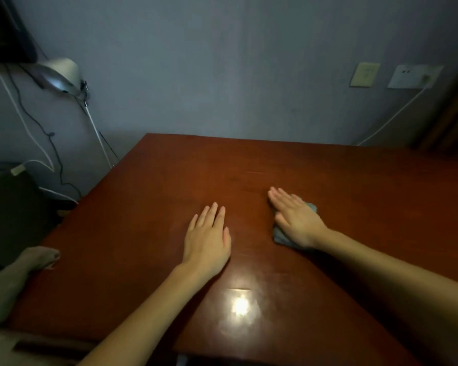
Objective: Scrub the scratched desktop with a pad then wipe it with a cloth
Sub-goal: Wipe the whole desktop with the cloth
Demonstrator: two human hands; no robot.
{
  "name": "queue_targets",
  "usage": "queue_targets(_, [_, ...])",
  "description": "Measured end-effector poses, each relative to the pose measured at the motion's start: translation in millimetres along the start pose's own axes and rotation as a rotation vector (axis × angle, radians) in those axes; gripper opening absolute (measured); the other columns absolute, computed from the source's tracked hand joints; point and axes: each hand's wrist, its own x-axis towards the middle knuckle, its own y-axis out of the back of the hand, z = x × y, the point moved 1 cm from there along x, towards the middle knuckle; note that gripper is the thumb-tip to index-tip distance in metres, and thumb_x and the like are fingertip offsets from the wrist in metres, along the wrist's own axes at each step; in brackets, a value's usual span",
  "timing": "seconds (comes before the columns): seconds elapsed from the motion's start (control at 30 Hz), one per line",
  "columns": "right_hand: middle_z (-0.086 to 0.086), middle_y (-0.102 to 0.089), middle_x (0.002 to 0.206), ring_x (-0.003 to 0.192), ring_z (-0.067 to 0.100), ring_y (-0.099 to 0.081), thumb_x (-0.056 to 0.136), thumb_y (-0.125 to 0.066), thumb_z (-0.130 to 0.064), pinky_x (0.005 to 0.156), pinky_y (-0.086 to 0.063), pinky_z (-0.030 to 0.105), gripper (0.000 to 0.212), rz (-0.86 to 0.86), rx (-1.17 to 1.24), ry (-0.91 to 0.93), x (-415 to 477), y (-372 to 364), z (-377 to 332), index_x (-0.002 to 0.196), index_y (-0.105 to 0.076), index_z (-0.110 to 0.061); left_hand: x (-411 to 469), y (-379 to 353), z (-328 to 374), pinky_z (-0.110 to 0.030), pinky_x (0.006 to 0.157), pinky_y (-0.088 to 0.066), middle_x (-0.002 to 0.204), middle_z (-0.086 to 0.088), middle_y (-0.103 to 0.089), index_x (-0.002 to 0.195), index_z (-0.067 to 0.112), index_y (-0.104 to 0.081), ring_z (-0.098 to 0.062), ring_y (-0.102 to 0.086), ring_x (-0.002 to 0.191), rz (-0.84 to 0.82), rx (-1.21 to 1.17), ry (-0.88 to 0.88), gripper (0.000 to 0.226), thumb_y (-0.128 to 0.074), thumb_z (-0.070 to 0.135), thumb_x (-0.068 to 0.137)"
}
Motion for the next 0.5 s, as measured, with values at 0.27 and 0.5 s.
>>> queue_targets(0.27, [0.007,-0.002,0.16,0.148,0.017,-0.001,0.1,-0.018,-0.032,0.119,0.001,0.034,0.059,-0.003,0.04,-0.162,125.6,-13.1,-33.0,0.152,-0.006,-0.009,9.9,1.0,-1.7,-0.039,0.093,-0.044,0.126,-0.008,-0.057,0.124,0.012,-0.06,-0.027,-0.054,0.115,0.089,0.051,-0.039,0.053,-0.038,0.034,0.081])
queue_targets(0.5, [0.005,-0.007,0.16,0.147,0.015,-0.008,0.081,-0.001,-0.045,0.116,0.002,0.023,0.079,0.014,0.044,0.174,52.8,-10.0,-16.6,0.152,-0.012,-0.01,52.1,9.9,-15.2,-0.037,0.092,-0.041,0.123,-0.004,-0.052,0.128,0.018,-0.055,-0.026,-0.049,0.114,0.089,0.017,-0.013,0.04,-0.047,0.029,0.09])
